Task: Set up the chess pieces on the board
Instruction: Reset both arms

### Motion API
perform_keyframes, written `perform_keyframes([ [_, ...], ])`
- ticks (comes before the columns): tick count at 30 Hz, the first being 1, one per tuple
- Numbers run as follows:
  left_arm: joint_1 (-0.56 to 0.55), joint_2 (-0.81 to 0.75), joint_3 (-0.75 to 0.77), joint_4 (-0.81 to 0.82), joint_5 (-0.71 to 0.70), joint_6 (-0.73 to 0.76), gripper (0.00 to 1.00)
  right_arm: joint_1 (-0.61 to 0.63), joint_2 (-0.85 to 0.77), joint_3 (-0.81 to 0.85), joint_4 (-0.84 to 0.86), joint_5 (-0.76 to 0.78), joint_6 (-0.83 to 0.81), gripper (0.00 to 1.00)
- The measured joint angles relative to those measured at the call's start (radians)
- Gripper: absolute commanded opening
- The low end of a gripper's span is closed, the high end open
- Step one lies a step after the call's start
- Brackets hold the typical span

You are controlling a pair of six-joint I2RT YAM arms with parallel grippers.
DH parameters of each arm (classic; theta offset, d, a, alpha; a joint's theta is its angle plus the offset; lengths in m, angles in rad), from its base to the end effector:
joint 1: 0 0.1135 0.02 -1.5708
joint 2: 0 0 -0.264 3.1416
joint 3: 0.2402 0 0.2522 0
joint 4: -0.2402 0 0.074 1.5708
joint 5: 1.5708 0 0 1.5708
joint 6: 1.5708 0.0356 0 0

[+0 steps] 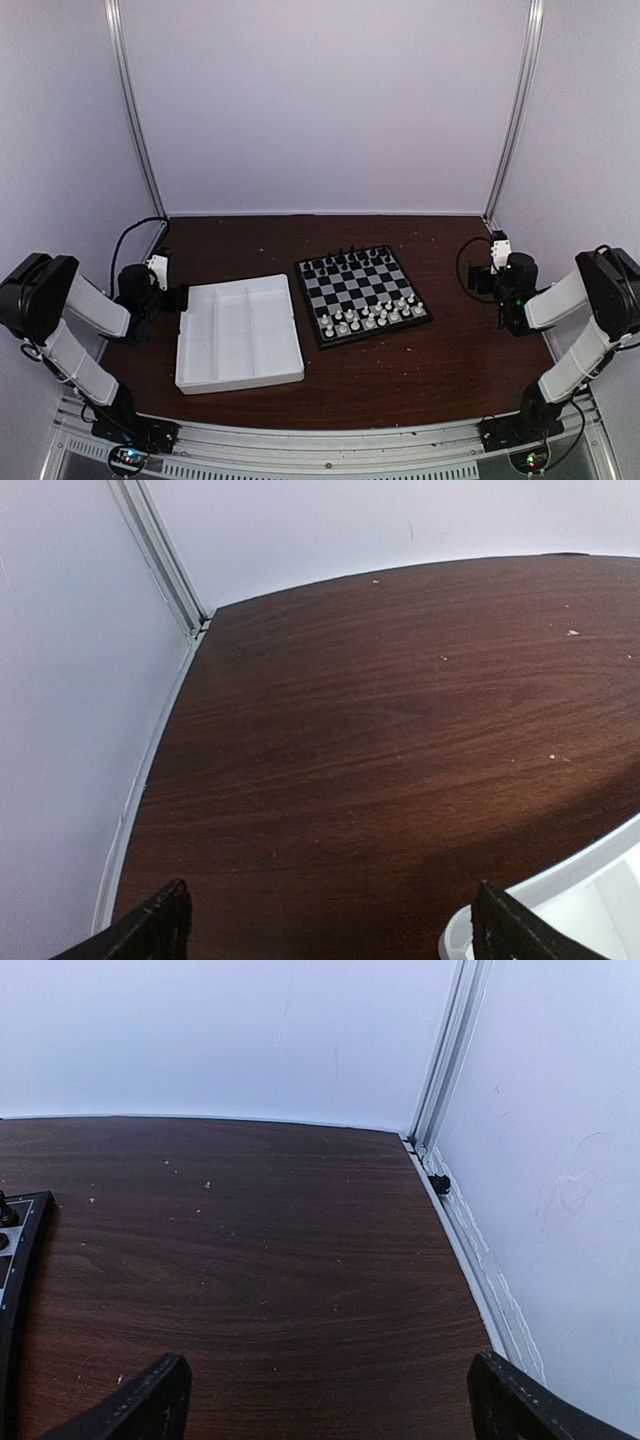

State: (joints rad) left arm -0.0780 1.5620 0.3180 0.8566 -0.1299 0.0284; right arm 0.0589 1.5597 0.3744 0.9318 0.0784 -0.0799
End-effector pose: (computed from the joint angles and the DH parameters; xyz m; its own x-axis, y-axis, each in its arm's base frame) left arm 0.2539 -0.0152 0.1235 -0.3777 0.0578 -0.9241 -0.0316 0.9967 0.0752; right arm 0.2705 0.0132 0.1456 -0.2509 -0.0945 -0.9634 -0.0030 0.9953 -0.0968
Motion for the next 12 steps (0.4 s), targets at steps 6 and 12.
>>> perform_keyframes([
  [6,0.0,0.0,0.0,0.011,0.004,-0.001,0.98,0.0,0.0,0.0,0.0,0.0,0.0,1.0],
  [12,0.0,0.001,0.0,0.011,0.008,-0.002,0.98,0.0,0.0,0.0,0.0,0.0,0.0,1.0],
])
